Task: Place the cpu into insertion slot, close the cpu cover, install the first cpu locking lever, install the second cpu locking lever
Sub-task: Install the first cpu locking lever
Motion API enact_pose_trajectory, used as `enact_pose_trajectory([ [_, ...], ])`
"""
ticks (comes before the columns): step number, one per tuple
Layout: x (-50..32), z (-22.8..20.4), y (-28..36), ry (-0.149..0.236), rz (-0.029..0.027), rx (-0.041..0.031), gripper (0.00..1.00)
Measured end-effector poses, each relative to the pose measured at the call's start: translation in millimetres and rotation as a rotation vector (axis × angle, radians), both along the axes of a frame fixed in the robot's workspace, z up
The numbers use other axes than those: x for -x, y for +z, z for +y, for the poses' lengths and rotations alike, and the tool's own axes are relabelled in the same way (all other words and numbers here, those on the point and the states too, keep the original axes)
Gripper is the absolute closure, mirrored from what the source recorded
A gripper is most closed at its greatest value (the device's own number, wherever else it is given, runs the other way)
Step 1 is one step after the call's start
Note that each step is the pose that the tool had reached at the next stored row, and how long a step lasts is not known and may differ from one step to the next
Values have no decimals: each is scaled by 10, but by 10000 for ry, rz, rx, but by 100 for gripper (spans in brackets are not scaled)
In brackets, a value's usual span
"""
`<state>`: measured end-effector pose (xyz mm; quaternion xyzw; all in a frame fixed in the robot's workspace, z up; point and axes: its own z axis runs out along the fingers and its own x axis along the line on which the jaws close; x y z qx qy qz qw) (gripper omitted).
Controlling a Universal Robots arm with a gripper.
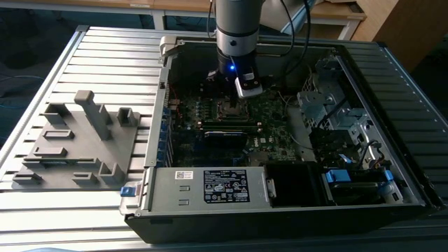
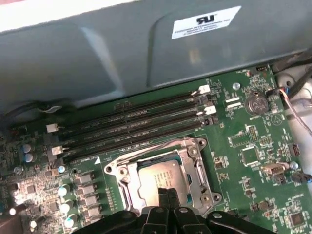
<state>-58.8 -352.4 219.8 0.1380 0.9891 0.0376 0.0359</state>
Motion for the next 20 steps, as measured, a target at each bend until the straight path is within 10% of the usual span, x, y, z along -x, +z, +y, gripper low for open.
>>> enact_pose_trajectory([
  [6, -18, 101, -27, 1, 3, 2, 89],
  [20, -23, 103, -17, -2, 2, 57, 89],
])
